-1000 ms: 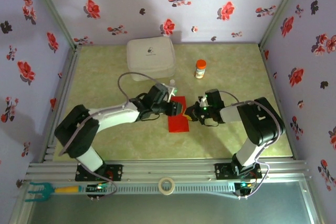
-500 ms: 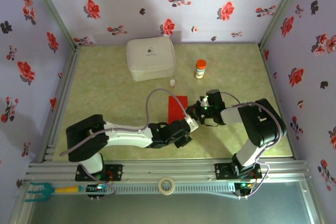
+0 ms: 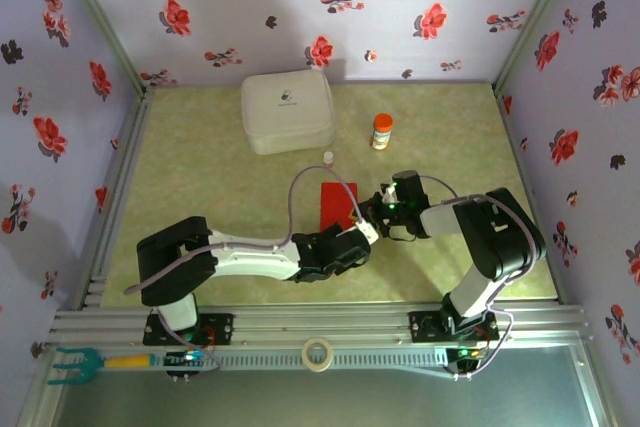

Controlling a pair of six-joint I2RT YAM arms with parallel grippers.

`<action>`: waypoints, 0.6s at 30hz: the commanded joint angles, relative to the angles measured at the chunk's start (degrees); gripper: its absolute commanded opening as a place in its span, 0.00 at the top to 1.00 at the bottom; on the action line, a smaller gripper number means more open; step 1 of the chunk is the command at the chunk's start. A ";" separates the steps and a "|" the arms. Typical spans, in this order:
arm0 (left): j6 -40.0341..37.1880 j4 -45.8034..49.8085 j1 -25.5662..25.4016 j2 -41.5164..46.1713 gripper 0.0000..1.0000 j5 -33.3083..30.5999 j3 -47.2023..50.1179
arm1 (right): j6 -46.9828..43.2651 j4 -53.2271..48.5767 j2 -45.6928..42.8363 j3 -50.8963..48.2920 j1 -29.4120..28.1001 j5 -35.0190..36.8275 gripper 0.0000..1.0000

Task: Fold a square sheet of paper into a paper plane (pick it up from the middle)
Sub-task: Fold the triangle a second time at the center of the table.

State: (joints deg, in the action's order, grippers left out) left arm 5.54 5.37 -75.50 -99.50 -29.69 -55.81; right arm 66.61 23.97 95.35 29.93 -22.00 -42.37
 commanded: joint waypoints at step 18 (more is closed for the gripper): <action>4.43 0.76 2.05 2.38 1.00 5.52 0.04 | -2.57 -4.90 -3.72 0.81 0.47 1.31 0.80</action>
State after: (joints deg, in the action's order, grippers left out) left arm 6.92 5.69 -74.94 -99.39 -27.75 -55.81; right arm 66.06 22.31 93.91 29.93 -21.98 -42.00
